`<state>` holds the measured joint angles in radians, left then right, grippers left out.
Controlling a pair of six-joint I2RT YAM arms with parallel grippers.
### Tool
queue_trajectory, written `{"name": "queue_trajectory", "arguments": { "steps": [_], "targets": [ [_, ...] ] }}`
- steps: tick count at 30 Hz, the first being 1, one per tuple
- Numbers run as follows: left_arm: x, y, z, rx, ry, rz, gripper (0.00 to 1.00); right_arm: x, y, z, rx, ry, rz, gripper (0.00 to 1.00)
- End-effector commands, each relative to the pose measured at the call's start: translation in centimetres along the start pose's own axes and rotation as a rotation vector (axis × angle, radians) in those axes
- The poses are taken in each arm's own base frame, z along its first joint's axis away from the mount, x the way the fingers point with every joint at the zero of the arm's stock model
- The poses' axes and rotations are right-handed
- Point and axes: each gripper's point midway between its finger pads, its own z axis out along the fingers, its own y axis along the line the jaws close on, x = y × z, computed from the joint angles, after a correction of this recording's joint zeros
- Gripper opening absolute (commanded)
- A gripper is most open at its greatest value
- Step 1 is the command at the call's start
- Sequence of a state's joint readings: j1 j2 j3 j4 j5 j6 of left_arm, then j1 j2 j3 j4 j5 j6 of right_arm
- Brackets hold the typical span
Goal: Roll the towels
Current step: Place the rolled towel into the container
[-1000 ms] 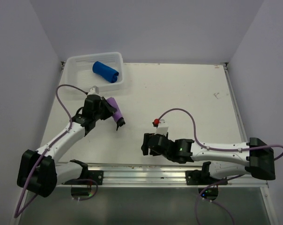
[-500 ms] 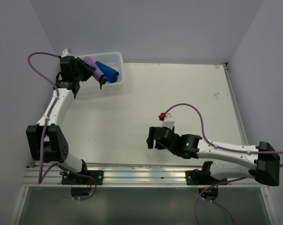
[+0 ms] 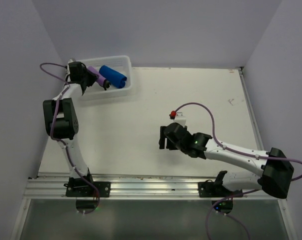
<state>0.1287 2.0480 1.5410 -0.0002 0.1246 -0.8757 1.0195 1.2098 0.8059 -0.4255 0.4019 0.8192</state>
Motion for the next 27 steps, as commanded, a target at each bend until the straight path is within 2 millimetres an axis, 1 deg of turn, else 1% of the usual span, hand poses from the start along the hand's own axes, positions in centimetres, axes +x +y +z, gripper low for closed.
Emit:
{"name": "queue_trajectory", "arguments": {
  "steps": [1,2,4,5,7,8,10,11,13,14,16,17,19,22,24,25,26,27],
  "targets": [
    [-2.5,-2.4,0.9,0.100,-0.082,-0.017,0.16,-0.5,0.6,0.5,-0.021,0.023,-0.014,0.75],
    [-1.6,-1.4,1.7,0.082,-0.064,-0.021,0.16,-0.5,0.2,0.8,-0.013,0.031,-0.009,0.75],
    [-0.7,-0.5,2.5,0.065,-0.039,-0.035,0.17,-0.5,0.1,1.2,-0.012,0.035,-0.003,0.75],
    [0.0,0.3,3.2,0.051,-0.024,-0.041,0.19,-0.7,0.0,1.4,-0.014,0.037,0.002,0.75],
    [0.5,1.1,3.8,0.035,-0.016,-0.044,0.20,-0.6,0.0,2.0,-0.010,0.042,0.003,0.75],
    [1.0,1.7,4.3,0.024,-0.005,-0.043,0.23,-0.8,-0.2,2.3,-0.008,0.046,0.008,0.75],
    [1.1,1.8,4.8,0.017,-0.001,-0.038,0.27,-0.7,-0.3,2.9,-0.001,0.060,0.012,0.75],
    [1.5,2.4,5.2,0.000,0.010,-0.041,0.29,-1.0,-0.2,3.1,0.000,0.061,0.018,0.75],
    [1.6,2.8,5.6,-0.025,0.018,-0.040,0.34,-1.0,-0.1,3.6,-0.001,0.071,0.016,0.75],
    [1.7,3.0,5.7,-0.031,0.023,-0.043,0.39,-1.3,0.1,3.6,-0.004,0.067,0.016,0.75],
    [1.8,3.6,5.6,-0.056,0.020,-0.044,0.44,-1.4,0.1,3.8,-0.002,0.069,0.017,0.75],
    [1.6,3.8,5.5,-0.076,0.007,-0.043,0.53,-1.4,0.0,4.0,0.002,0.072,0.017,0.75],
    [1.8,4.1,5.5,-0.087,0.011,-0.043,0.60,-1.6,0.0,4.1,-0.001,0.073,0.020,0.75],
    [1.9,4.2,5.5,-0.095,0.018,-0.042,0.73,-1.7,-0.1,4.3,-0.004,0.077,0.027,0.75],
    [1.8,4.1,5.5,-0.095,0.016,-0.041,0.77,-1.8,-0.2,4.2,-0.003,0.077,0.031,0.75],
    [2.0,4.4,5.3,-0.115,0.031,-0.046,0.79,-1.8,-0.3,4.3,-0.001,0.077,0.036,0.75],
    [2.0,4.3,5.2,-0.116,0.033,-0.046,0.85,-1.8,-0.3,4.2,-0.003,0.076,0.036,0.75],
    [1.8,4.2,5.1,-0.122,0.036,-0.044,0.87,-1.9,-0.2,4.2,-0.006,0.075,0.037,0.75]
  ]
}}
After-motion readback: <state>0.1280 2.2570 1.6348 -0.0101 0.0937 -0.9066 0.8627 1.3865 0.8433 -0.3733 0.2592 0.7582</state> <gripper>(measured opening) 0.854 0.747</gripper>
